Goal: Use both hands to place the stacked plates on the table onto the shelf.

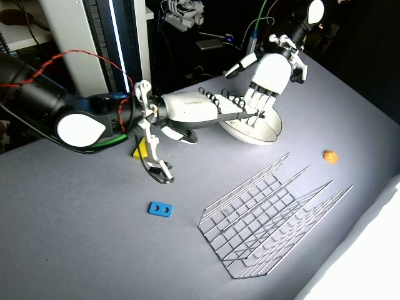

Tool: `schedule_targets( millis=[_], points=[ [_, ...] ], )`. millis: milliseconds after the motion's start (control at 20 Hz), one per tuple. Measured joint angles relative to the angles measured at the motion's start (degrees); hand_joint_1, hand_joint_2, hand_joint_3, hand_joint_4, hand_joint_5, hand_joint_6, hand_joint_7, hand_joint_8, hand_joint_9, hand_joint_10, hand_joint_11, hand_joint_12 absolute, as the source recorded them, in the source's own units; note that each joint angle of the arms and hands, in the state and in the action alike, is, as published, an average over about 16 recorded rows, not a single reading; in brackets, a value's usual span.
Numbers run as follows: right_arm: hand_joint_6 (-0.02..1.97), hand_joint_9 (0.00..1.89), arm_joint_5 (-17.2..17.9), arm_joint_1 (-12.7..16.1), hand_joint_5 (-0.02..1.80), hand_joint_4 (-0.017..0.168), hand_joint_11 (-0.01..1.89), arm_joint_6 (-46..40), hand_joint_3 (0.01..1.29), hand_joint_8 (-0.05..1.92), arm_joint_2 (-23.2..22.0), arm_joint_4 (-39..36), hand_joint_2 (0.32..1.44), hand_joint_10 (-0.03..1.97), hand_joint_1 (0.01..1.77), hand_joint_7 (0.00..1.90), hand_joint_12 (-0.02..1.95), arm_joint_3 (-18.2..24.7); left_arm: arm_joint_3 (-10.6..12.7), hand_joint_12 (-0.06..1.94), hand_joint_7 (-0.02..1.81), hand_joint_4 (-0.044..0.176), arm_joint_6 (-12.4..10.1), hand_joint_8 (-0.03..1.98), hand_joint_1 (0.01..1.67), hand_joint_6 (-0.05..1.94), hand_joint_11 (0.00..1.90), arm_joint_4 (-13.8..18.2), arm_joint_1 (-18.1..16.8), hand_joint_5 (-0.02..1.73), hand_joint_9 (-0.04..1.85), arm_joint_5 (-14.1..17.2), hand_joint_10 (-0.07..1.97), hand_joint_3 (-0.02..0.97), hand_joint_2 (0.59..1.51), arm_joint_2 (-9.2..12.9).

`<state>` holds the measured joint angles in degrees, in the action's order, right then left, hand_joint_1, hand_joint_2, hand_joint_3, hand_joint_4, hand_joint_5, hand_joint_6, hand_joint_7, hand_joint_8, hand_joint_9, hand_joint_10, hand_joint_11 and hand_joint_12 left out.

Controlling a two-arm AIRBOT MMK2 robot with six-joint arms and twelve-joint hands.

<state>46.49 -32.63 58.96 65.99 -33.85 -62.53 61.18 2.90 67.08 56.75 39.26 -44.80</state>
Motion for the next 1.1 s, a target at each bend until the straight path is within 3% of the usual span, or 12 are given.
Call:
schedule_targets(
  millis=[250,600,800,1100],
  points=[
    [0.02,0.02,-1.8,0.8,0.01,0.002,0.02,4.1,0.02,0.01,4.9,2.5,1.01,0.0,1.08,0.02,-0.01,-3.3,-0.9,0.02,0.22,-0.006,0.0,0.0,0.02,-0.01,0.17,-1.7,-0.4,0.25,0.22,-1.1,0.01,0.02,1.049,-0.5],
    [0.02,0.03,-3.1,1.8,0.03,0.002,0.02,8.8,0.02,0.01,11.5,5.4,1.06,0.01,1.04,0.04,0.04,-8.4,-0.3,0.02,0.21,-0.006,0.0,0.0,0.02,-0.01,0.17,-2.0,0.1,0.24,0.22,-0.7,0.01,0.02,1.048,-0.6],
    [0.09,0.16,-3.6,2.2,0.16,0.002,0.05,10.9,0.02,0.08,14.6,6.4,1.08,0.09,1.03,0.18,0.43,-10.8,0.2,0.02,0.21,-0.006,0.0,-0.01,0.02,-0.01,0.17,-2.0,0.4,0.24,0.22,-0.2,0.01,0.02,1.047,-0.6],
    [0.49,0.45,-3.5,2.8,0.4,-0.001,0.19,12.0,0.02,0.49,16.9,6.9,1.1,0.36,1.05,0.46,1.05,-12.4,0.9,0.02,0.21,-0.005,0.0,-0.01,0.02,-0.01,0.17,-1.9,0.5,0.25,0.22,0.6,0.01,0.02,1.045,-0.6]
  ],
)
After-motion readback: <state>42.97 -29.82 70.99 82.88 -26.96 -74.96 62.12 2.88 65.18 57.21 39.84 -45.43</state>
